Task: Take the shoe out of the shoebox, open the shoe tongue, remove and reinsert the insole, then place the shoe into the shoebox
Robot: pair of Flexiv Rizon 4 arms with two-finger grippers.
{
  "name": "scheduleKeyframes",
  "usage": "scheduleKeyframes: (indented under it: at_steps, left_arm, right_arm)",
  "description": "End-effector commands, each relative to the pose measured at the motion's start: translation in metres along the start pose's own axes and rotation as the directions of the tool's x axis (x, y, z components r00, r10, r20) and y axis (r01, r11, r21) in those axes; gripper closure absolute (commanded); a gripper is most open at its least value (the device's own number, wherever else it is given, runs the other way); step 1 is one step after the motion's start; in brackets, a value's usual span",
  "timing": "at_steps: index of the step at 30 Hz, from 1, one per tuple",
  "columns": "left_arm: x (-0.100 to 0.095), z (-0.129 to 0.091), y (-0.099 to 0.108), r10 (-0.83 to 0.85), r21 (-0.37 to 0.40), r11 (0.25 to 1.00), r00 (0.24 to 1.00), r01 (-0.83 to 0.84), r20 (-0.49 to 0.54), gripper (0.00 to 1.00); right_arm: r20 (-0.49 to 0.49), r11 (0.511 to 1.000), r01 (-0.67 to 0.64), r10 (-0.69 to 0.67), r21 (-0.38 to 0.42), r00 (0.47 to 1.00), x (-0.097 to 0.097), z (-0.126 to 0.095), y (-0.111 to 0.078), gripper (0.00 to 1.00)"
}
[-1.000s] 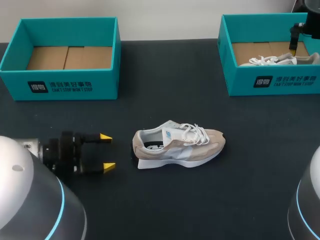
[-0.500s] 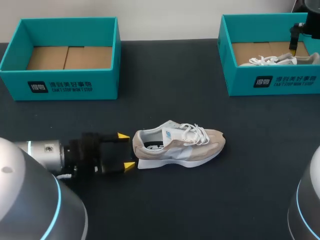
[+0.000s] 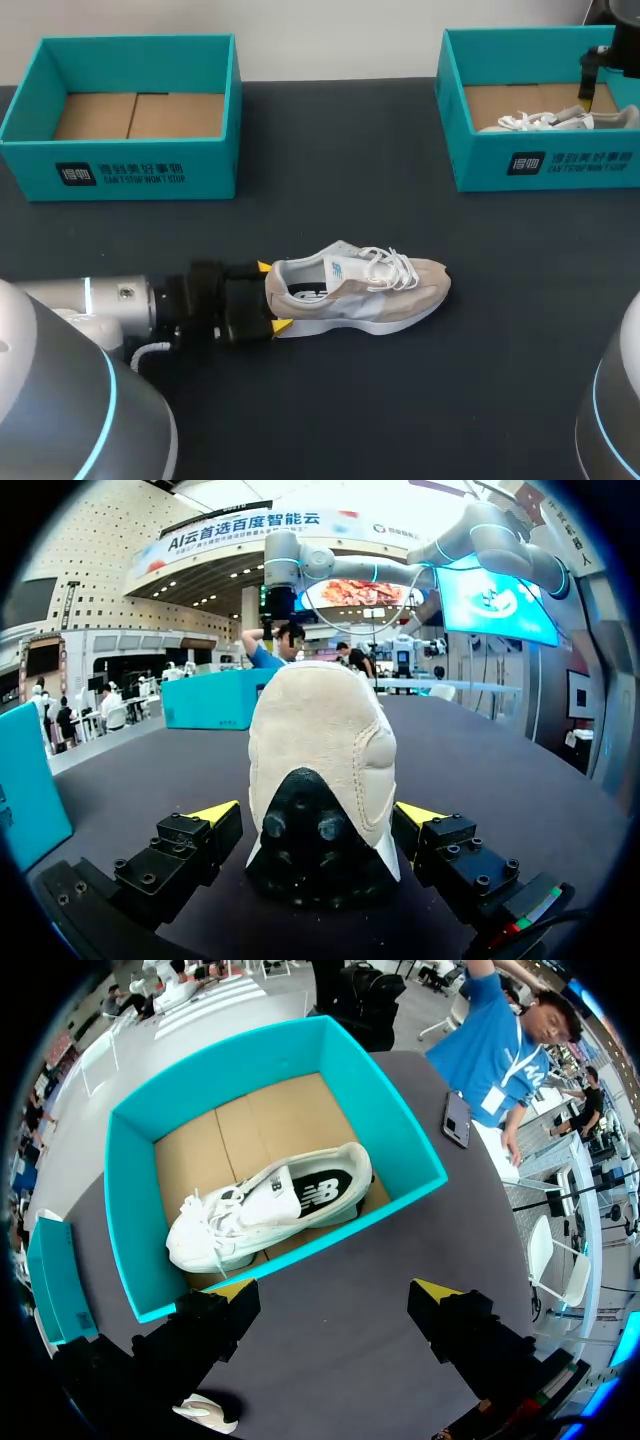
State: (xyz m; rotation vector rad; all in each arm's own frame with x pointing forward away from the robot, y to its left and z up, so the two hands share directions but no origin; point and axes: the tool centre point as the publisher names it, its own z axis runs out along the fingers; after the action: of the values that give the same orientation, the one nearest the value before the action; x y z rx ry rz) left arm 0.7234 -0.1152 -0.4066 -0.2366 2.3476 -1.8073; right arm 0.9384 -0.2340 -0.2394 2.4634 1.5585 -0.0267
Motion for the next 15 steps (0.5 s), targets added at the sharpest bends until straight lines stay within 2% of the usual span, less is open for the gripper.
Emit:
scheduleKeyframes:
  at_steps: [1, 15]
  left_arm:
    - [-0.002, 0.009, 0.003, -0.002, -0.011, 1.0, 1.0, 0.002, -0.011, 0.0]
    - [0.001, 0.021, 0.001, 0.004, -0.035, 0.999, 0.999, -0.006, -0.054, 0.0]
  right_arm:
    - [-0.002, 1.0, -0.001, 0.001, -0.002, 1.0, 0.0, 0.0, -0.001, 0.0]
    - [-0.002, 1.0, -0.001, 0.001, -0.002, 1.0, 0.0, 0.0, -0.001, 0.0]
